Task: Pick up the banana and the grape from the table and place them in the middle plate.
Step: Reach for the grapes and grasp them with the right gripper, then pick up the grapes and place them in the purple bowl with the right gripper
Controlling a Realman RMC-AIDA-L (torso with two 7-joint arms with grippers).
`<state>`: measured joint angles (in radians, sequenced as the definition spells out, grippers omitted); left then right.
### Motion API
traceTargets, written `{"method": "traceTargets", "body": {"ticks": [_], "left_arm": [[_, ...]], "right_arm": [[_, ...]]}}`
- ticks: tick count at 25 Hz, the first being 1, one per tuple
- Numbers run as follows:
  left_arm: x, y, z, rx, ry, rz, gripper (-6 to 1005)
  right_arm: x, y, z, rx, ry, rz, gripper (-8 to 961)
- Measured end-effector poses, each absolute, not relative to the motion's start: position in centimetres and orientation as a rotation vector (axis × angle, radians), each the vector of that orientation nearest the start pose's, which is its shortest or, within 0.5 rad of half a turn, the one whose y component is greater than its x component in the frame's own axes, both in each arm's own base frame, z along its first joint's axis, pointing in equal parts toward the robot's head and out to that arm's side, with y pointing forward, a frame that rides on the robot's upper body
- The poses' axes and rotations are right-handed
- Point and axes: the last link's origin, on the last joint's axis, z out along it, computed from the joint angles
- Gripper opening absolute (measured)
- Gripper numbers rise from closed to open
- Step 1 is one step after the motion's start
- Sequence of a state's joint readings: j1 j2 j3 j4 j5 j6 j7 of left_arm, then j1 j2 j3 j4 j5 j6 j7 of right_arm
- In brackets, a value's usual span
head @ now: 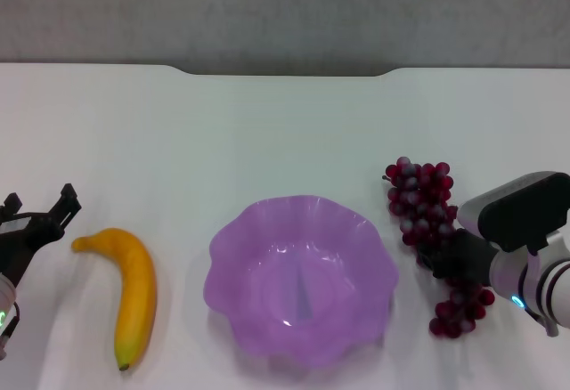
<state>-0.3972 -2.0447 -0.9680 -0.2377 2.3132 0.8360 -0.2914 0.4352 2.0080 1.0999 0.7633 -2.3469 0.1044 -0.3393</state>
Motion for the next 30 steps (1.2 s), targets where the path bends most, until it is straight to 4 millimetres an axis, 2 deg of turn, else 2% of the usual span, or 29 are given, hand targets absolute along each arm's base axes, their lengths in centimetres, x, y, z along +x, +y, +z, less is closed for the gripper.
{"method": "traceTargets", "body": {"ticks": [12, 30], "left_arm": [[-37.13, 33.14, -1.85, -1.512, -0.932, -0.586, 893], [-36.93, 33.31, -1.90, -1.517, -0.928, -0.590, 893]], "right_arm": [[29.38, 36.42, -8.49, -2.114, 0.837, 0.015, 386], [29.03, 36.50, -8.52, -2.120, 0.824, 0.023, 307]]}}
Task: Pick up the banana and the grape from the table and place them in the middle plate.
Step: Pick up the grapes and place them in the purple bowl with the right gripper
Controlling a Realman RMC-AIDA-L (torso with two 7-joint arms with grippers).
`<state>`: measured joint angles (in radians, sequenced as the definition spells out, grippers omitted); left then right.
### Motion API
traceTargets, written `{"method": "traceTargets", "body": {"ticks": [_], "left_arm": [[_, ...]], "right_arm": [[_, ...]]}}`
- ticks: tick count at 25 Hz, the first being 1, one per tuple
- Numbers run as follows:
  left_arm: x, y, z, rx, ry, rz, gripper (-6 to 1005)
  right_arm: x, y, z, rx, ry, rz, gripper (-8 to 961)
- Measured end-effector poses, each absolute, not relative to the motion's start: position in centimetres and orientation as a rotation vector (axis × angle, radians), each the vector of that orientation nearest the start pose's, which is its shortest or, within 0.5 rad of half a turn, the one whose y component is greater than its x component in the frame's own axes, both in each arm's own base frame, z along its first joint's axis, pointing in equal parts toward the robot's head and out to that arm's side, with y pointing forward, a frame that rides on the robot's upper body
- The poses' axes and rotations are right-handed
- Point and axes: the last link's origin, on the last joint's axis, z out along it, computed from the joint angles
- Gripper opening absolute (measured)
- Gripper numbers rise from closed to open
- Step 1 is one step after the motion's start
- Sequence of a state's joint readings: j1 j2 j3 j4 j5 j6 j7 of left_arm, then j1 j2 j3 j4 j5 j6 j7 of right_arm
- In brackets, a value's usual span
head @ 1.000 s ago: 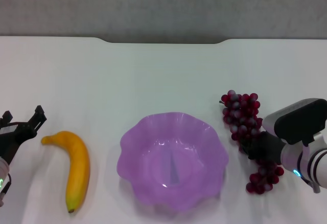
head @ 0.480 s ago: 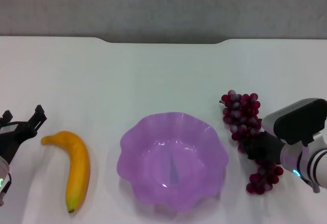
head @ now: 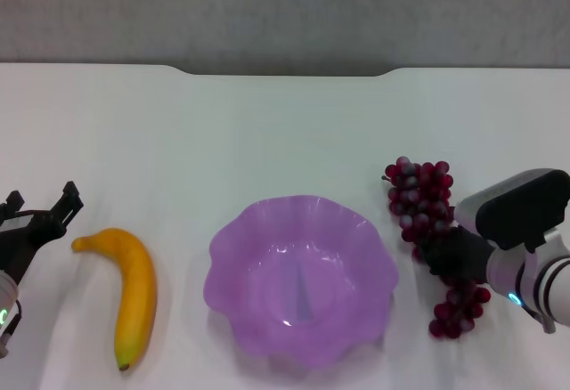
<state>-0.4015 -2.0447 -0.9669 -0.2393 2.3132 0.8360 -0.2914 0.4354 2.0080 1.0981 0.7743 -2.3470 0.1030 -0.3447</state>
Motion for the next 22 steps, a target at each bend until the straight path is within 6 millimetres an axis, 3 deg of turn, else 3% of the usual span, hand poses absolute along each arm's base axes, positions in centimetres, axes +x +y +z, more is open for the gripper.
{"method": "traceTargets", "body": {"ticks": [10, 17, 22], "left_arm": [[-37.1, 33.2, -1.8, -1.511, -0.932, -0.586, 893], [-37.3, 33.0, -1.8, -1.506, -0.935, -0.583, 893], [-37.5, 32.8, -1.8, -1.502, -0.940, -0.579, 893]], "right_arm": [[27.6, 34.9, -8.4, -2.057, 0.627, 0.230, 265], [27.0, 33.1, -7.4, -1.993, 0.472, 0.341, 234], [25.2, 32.0, -6.2, -1.921, 0.341, 0.482, 225]]}}
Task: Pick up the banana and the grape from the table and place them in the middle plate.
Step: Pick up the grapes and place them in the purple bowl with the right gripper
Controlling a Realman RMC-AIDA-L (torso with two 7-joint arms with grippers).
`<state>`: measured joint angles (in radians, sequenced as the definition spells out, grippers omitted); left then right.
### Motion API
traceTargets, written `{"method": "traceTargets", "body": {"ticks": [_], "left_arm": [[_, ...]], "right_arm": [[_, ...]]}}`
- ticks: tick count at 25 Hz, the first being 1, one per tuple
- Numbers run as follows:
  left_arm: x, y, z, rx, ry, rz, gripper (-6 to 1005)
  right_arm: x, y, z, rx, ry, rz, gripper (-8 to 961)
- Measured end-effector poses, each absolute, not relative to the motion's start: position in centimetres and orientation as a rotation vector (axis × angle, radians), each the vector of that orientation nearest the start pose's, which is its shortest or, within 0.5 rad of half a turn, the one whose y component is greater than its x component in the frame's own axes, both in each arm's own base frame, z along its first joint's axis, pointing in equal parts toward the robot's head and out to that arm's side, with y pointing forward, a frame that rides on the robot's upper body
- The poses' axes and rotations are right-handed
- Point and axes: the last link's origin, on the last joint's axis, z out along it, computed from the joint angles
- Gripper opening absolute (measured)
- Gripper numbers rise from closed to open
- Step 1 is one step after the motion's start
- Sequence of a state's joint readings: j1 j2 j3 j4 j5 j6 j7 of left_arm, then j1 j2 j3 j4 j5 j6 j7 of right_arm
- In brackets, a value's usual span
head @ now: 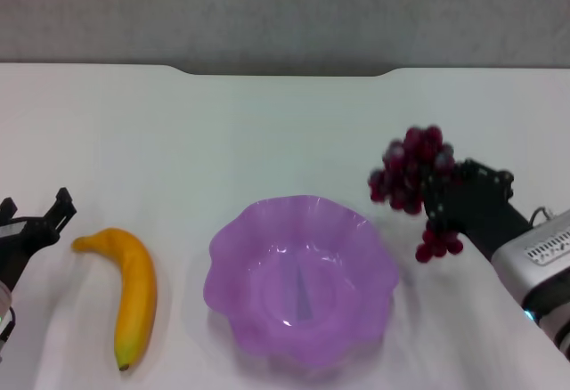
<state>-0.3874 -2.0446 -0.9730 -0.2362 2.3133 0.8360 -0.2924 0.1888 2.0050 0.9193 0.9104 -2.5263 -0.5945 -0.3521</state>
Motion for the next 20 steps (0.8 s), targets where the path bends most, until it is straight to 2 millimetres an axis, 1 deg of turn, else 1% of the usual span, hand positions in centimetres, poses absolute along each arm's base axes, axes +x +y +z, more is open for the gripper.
{"method": "traceTargets", "body": {"ticks": [4, 6, 9, 13, 16, 20], "left_arm": [[-37.6, 32.7, -1.7, -1.499, -0.942, -0.577, 893], [-37.6, 32.7, -1.7, -1.499, -0.942, -0.577, 893], [-37.6, 32.7, -1.7, -1.499, -0.941, -0.578, 893], [-37.4, 32.9, -1.7, -1.502, -0.937, -0.582, 894], [-37.3, 33.0, -1.7, -1.503, -0.936, -0.585, 894], [-37.2, 33.0, -1.8, -1.505, -0.936, -0.588, 894]], "right_arm": [[23.1, 31.8, -5.6, -1.912, 0.279, 0.552, 225], [21.8, 31.8, -5.7, -1.931, 0.250, 0.572, 222], [20.3, 31.9, -6.4, -1.987, 0.206, 0.567, 218], [18.6, 32.3, -8.0, -2.077, 0.181, 0.569, 217], [18.0, 32.3, -9.2, -2.133, 0.175, 0.571, 217], [18.6, 31.8, -10.6, -2.189, 0.182, 0.541, 216]]}}
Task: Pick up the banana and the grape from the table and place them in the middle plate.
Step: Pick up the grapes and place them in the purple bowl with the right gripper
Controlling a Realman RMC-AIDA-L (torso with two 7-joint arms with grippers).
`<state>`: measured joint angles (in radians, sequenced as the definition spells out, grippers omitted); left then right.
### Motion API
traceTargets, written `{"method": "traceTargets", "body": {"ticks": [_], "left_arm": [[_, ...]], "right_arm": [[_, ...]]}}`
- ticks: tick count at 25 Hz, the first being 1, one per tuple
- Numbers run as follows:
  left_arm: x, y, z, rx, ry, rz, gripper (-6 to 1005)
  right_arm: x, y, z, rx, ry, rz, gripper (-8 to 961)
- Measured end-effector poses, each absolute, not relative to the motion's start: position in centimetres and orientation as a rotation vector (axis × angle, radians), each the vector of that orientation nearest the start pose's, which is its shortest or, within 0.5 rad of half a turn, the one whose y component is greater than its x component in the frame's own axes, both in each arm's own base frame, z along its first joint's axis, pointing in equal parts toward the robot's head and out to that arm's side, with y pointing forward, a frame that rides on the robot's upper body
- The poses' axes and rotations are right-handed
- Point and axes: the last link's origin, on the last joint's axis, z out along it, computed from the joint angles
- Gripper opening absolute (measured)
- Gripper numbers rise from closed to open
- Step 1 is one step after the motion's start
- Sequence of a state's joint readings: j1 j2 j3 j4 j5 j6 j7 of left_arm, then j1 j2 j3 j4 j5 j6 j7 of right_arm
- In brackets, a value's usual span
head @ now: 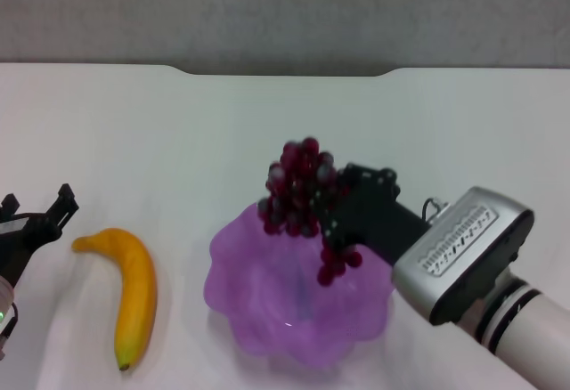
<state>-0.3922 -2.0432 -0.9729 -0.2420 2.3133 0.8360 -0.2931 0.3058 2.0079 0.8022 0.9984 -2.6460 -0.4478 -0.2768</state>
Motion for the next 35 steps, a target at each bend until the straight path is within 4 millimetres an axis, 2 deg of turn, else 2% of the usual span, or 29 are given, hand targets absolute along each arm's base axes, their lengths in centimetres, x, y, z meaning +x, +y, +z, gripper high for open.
{"method": "traceTargets", "body": {"ticks": [8, 16, 24, 29, 35], "left_arm": [[-37.0, 33.3, -1.8, -1.508, -0.933, -0.596, 894], [-36.9, 33.4, -1.8, -1.511, -0.931, -0.595, 894], [-37.0, 33.3, -1.8, -1.512, -0.930, -0.590, 894], [-37.0, 33.3, -1.8, -1.509, -0.932, -0.593, 894], [-37.0, 33.3, -1.8, -1.512, -0.930, -0.591, 894]], "right_arm": [[20.1, 31.4, -11.9, -2.251, 0.238, 0.493, 215], [20.2, 32.8, -13.4, -2.353, 0.402, 0.356, 214], [19.9, 33.0, -13.6, -2.367, 0.406, 0.350, 212], [19.9, 32.9, -13.6, -2.369, 0.379, 0.357, 272], [19.9, 32.7, -13.7, -2.373, 0.363, 0.362, 401]]}}
